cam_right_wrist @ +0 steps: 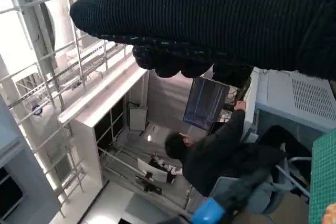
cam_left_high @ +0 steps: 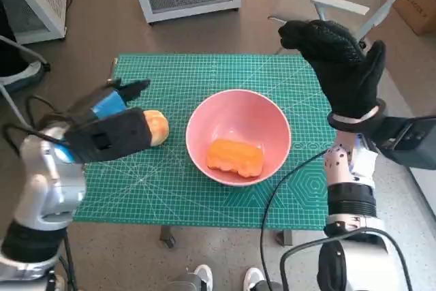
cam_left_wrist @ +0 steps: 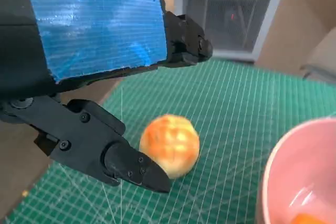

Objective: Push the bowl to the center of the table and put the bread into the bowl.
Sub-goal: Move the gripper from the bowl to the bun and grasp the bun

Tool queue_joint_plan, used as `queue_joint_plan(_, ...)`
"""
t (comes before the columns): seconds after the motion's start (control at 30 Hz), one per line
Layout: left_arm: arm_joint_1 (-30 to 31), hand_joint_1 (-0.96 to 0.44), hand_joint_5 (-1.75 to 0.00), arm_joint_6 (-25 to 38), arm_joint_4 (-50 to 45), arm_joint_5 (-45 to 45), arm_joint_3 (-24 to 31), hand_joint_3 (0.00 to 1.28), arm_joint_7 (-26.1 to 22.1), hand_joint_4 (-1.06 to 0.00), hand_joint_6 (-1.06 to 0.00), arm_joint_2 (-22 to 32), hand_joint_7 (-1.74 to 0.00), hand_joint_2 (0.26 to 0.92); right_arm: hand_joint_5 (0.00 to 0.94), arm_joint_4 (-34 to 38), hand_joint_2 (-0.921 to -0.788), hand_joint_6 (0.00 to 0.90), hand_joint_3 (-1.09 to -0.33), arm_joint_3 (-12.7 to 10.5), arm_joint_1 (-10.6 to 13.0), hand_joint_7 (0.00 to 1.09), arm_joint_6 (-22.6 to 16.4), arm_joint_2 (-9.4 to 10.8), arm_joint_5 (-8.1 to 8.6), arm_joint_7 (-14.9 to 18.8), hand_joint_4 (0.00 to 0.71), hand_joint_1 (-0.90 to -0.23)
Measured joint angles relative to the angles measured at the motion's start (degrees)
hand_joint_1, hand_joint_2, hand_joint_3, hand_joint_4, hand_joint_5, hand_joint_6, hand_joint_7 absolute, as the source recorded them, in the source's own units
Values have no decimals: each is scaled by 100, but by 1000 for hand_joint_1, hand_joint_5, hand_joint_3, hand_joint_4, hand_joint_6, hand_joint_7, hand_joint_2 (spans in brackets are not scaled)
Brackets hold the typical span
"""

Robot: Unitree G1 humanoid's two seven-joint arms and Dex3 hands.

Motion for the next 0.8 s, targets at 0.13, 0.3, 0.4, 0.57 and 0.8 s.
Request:
queue_joint_plan(0.13,-105,-69,0,-93,329,8,-155,3,142,-40,-238,-97,-1,708,1,1,-921,4,-766,0,-1,596,-2,-3,-2,-1,201,-632)
queue_joint_plan(0.3,-217,-14,0,-107,637,63,-337,2,276,-35,-235,-235,0,706,1,0,-921,2,-764,0,-1,600,-2,-23,-7,-2,201,-632)
queue_joint_plan(0.4,-306,3,0,-126,835,93,-459,1,339,-34,-234,-307,0,705,1,-4,-921,1,-763,3,0,602,-1,-50,-8,-4,201,-632)
queue_joint_plan(0.57,-414,16,0,-160,1121,170,-597,2,424,-33,-233,-395,0,703,1,-23,-921,0,-762,8,0,604,-1,-71,-9,-6,201,-635)
queue_joint_plan(0.8,-670,8,0,-286,1689,218,-812,3,517,-27,-229,-535,0,701,2,-39,-921,1,-752,5,4,596,3,-117,-6,-6,203,-652)
